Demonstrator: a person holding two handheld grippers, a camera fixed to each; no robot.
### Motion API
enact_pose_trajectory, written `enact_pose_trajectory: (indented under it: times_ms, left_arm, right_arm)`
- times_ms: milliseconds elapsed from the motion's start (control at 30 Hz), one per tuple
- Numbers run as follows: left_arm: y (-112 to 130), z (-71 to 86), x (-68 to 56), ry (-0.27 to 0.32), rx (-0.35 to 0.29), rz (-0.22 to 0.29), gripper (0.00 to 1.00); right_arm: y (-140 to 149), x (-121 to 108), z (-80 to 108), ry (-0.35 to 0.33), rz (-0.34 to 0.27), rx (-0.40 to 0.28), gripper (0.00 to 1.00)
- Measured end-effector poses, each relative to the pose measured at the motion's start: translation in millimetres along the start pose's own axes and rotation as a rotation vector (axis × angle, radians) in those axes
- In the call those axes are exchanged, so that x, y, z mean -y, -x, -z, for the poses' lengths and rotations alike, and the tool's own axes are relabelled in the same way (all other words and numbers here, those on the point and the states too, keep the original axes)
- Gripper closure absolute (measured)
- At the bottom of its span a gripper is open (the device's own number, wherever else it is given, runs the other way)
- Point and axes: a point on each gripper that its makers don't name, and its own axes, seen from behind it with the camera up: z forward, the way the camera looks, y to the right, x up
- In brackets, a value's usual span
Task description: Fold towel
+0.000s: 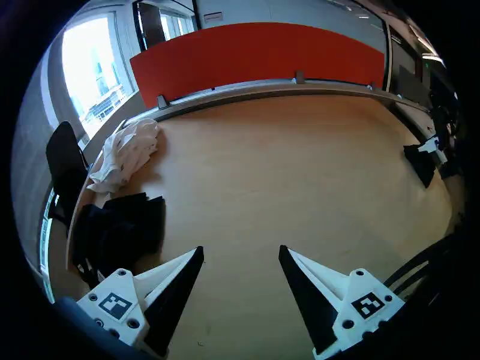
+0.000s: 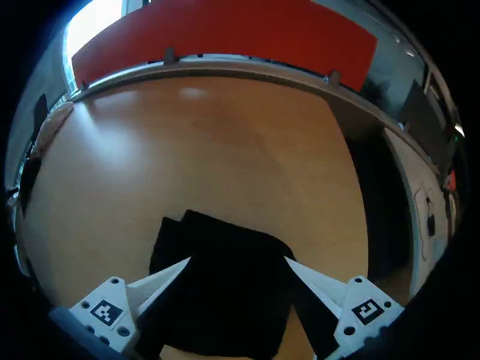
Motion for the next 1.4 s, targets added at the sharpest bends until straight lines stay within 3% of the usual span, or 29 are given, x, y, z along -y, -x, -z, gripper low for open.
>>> enact_pose_trajectory:
  times_ms: [467,833,1400]
  left_arm:
    - [-4,1.0,1.9,0.005,-0.016,0.003,0.07]
    - [-8,3.3,7.4,0.006,-0.034,0.019,0.07]
    - [-25,4.6,14.4,0.009,-0.077,0.017,0.07]
  right_arm:
    - [-7,4,16.4,0.006,-0.011,-0.043,0.00]
    - [-16,7,38.2,0.034,-0.052,-0.124,0.00]
    - [-46,11,87.8,0.105,-0.162,-0.386,0.00]
